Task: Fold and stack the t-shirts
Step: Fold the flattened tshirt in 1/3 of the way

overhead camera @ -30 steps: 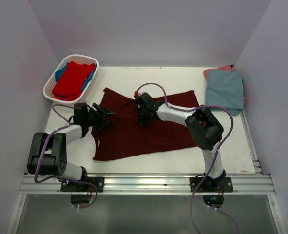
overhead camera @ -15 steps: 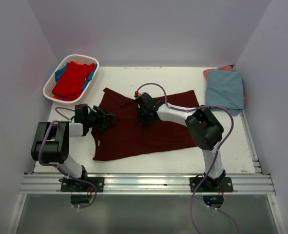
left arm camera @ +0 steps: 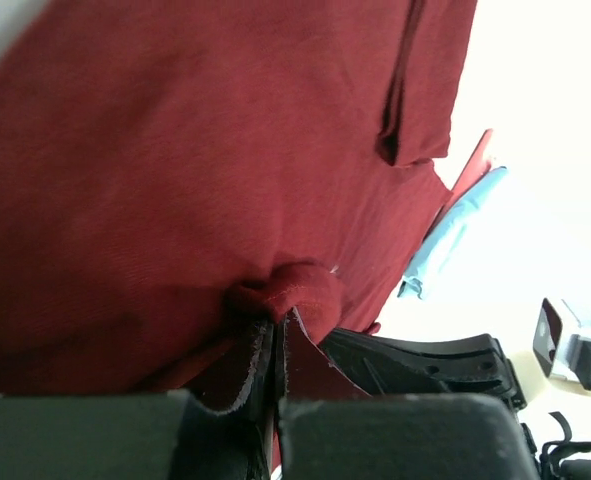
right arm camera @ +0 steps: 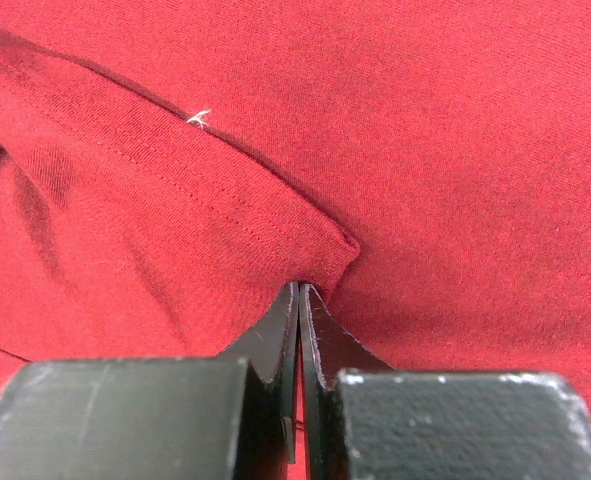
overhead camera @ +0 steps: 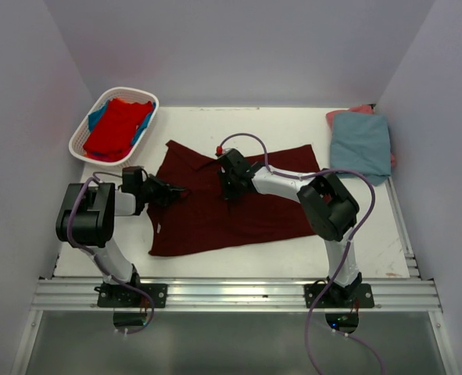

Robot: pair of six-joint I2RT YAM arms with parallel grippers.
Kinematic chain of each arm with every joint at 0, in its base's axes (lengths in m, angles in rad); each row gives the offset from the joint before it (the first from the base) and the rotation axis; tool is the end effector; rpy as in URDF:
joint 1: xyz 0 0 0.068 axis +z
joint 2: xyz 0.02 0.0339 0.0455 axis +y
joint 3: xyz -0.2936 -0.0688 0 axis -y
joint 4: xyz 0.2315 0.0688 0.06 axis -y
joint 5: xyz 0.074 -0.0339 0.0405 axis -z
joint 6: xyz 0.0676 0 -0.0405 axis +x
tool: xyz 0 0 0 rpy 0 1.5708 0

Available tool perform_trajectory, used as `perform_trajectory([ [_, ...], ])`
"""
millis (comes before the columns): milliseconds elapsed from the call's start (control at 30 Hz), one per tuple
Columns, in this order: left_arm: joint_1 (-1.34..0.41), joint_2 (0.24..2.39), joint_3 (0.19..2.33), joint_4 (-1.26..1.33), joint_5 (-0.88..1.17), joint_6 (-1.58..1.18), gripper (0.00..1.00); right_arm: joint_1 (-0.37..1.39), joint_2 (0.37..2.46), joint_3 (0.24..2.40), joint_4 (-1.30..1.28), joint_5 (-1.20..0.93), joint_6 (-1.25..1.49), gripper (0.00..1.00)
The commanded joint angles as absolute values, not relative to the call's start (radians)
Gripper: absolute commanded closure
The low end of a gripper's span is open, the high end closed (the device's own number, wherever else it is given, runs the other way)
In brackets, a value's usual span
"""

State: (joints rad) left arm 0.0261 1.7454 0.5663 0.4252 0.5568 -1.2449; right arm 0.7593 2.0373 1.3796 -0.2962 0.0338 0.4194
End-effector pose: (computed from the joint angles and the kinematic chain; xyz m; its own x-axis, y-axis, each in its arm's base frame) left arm 0.3114 -0.0276 0.1216 -0.5629 -0.8192 0.1093 -0.5320 0.2580 -0.8065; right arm 0.3307 0.3108 0.1662 -0.8147 -0.2122 -0.5396 -0.3745 0.9030 0.2104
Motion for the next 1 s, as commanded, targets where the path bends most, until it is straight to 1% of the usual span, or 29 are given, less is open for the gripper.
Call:
perform_trajectory([
  [0,0.035,1.726,0.606,0.453,0.584,-1.218,1.00,0.761,2.042,1.351,-0.327,0.052,0.400,1.00],
  [167,0.034,1.622,0.617,0.359,0.575,-1.157,1.00,0.761,2.048,1.356,-0.328,0.048,0.400,1.00],
  [300,0.034,1.534,0.644,0.278,0.496,-1.068,1.00,0.761,2.051,1.356,-0.322,0.048,0.402,1.00],
  [467,0.032,1.545,0.736,0.244,0.512,-0.962,1.00,0.761,2.051,1.358,-0.321,0.043,0.402,1.00],
  [567,0.025,1.586,0.791,0.193,0.526,-0.885,1.00,0.761,2.052,1.361,-0.321,0.044,0.402,1.00],
  [700,0.009,1.623,0.815,0.138,0.517,-0.805,0.99,0.761,2.056,1.362,-0.327,0.043,0.400,1.00],
  [867,-0.034,1.608,0.808,0.015,0.376,-0.727,0.83,0.761,2.056,1.361,-0.328,0.043,0.400,1.00],
  [900,-0.035,1.595,0.804,0.005,0.356,-0.724,0.78,0.761,2.056,1.362,-0.330,0.043,0.400,1.00],
  [967,-0.035,1.588,0.792,-0.046,0.305,-0.709,0.75,0.761,2.057,1.364,-0.330,0.043,0.400,1.00],
])
